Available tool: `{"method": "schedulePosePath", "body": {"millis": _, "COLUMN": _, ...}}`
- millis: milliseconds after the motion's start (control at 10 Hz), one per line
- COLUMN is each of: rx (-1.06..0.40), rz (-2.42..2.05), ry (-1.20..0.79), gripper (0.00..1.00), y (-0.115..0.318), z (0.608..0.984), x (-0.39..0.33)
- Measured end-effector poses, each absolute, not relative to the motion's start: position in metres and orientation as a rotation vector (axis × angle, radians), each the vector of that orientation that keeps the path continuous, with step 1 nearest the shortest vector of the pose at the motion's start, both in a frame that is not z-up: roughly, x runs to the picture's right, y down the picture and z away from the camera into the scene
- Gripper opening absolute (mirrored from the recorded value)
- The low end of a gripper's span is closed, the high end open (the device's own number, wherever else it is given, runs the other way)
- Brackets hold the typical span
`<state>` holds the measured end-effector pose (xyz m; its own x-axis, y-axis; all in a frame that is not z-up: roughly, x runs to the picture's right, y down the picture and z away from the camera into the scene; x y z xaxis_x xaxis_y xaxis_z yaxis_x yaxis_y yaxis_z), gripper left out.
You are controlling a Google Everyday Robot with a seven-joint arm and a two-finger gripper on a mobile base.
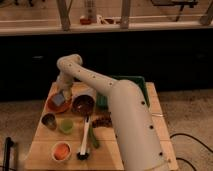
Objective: Place sponge in red bowl
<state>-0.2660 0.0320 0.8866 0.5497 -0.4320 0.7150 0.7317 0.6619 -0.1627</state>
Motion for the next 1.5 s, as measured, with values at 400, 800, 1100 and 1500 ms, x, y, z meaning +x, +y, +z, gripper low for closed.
{"method": "schedulePosePath", "body": {"millis": 400, "rx": -0.497, "rz": -0.732, "ry": -0.708, "gripper": 0.03, "y": 0.0348, "z": 0.891, "x": -0.2718}}
{"method": "schedulePosePath", "body": {"millis": 800, "rx": -0.511, "rz": -0.736, "ry": -0.732, "gripper": 0.41, "y": 0.035, "z": 0.8924, "x": -0.2715}}
{"method": "schedulePosePath", "body": {"millis": 1100, "rx": -0.516, "rz": -0.74, "ry": -0.738, "gripper": 0.72, "y": 0.0369, "z": 0.8917, "x": -0.2734}}
{"method": "schedulePosePath", "body": {"millis": 1500, "rx": -0.521, "rz": -0.741, "ry": -0.74, "gripper": 0.8, "y": 0.0398, "z": 0.8907, "x": -0.2733}}
